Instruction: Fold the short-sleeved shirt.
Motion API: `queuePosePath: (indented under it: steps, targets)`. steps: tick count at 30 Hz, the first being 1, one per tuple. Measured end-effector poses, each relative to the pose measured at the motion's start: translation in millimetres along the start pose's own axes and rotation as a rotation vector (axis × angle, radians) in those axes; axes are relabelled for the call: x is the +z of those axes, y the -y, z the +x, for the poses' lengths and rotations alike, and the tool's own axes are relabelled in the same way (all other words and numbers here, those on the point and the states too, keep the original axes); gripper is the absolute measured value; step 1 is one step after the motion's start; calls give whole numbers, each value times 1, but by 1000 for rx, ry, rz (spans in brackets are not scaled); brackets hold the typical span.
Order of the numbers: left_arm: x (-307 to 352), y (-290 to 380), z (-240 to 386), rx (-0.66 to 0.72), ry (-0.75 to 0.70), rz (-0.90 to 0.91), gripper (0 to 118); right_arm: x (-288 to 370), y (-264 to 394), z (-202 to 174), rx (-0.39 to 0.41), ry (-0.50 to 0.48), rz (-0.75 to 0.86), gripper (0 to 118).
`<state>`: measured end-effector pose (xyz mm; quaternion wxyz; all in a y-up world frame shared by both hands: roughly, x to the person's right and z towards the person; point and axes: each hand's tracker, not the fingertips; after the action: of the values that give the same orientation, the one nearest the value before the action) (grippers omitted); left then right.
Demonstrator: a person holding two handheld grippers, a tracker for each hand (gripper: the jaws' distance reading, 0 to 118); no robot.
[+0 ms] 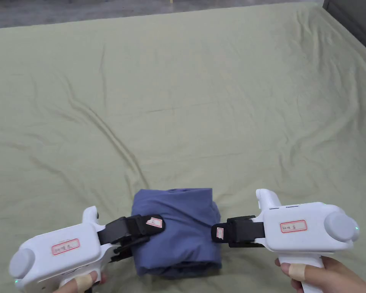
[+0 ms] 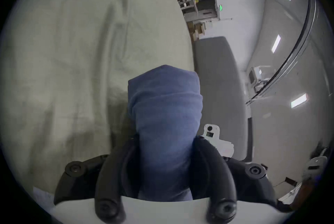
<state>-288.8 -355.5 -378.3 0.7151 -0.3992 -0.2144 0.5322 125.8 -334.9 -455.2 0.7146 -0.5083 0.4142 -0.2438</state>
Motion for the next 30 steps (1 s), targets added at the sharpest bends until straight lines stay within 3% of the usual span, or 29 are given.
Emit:
queuePosePath:
  steps: [5,7,12,14,17,21,27,30]
  targets:
    - [47,-11,43,-63,40,80,45,39,-12,-51,82,-37,131,4]
    - [61,-12,70,-113,30,124,45,55,-20,-71,126,26,193,4]
    - [103,-24,128,-317,-182,251,45,87,-30,-123,285,292,323,4]
    - [123,-42,131,-325,-190,225,45,97,-31,-135,298,245,321,4]
    - [156,-79,114,-271,-182,111,45,108,-28,-153,312,183,318,4]
    - [204,-115,57,-68,-146,-1,45,109,-16,-165,328,181,306,4]
    - [257,-133,-22,31,-381,-49,45,92,-1,-165,293,228,282,4]
    - [283,-136,-60,121,-413,-15,45,80,5,-180,338,322,261,4]
